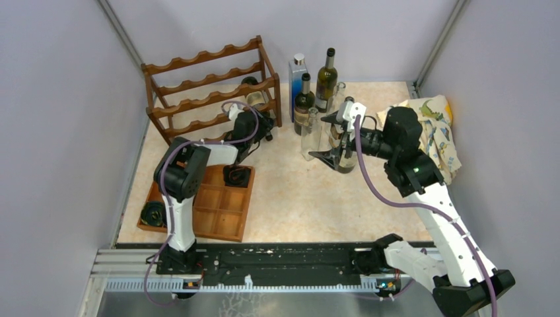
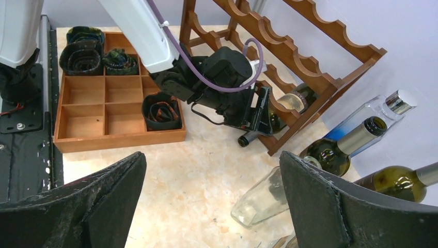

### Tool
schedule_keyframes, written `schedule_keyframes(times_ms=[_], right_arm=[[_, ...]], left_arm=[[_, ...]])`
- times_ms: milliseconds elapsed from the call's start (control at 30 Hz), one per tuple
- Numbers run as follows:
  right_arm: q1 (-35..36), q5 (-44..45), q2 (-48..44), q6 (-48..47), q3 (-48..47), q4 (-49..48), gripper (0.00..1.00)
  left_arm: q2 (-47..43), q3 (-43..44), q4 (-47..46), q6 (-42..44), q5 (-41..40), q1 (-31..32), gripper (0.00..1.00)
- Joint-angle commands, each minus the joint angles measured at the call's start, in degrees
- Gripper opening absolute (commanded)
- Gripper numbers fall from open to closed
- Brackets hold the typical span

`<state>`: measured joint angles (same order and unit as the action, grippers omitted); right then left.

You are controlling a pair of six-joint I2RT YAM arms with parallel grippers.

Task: Put the wine bottle on the wine rack
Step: Place the wine bottle in the wine rack.

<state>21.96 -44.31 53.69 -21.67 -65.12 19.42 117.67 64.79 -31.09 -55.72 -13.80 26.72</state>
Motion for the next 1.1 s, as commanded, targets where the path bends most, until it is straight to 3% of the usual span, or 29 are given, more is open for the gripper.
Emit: schedule_keyframes(times_ms=[0, 300, 600, 1000, 1067], right_arm=[[-0.52, -1.1, -1.36, 1.06, 0.03, -2.28, 0.98], [-0.53, -1.19, -1.95, 1.36, 0.58, -2.6, 0.98], [-0.72, -1.23, -2.63, 1.7, 1.44, -3.11, 0.98], [-0.84, -1.54, -2.98, 2.42, 1.65, -3.73, 0.98], [-0.86, -1.49, -3.06, 2.42, 1.6, -3.61, 0.98]], left_arm=[[-4.36, -3.45, -0.42, -1.14, 2.03, -0.4, 0.74], [-5.56, -3.32, 9.21, -2.43, 6.42, -0.33, 0.77], [-8.05, -4.4, 17.27, -2.22, 4.45, 0.08, 0.76], [-5.01, -0.81, 24.07, -1.03, 2.59, 1.11, 0.56], [-4.72, -0.77, 24.16, -0.88, 1.28, 1.22, 0.49]])
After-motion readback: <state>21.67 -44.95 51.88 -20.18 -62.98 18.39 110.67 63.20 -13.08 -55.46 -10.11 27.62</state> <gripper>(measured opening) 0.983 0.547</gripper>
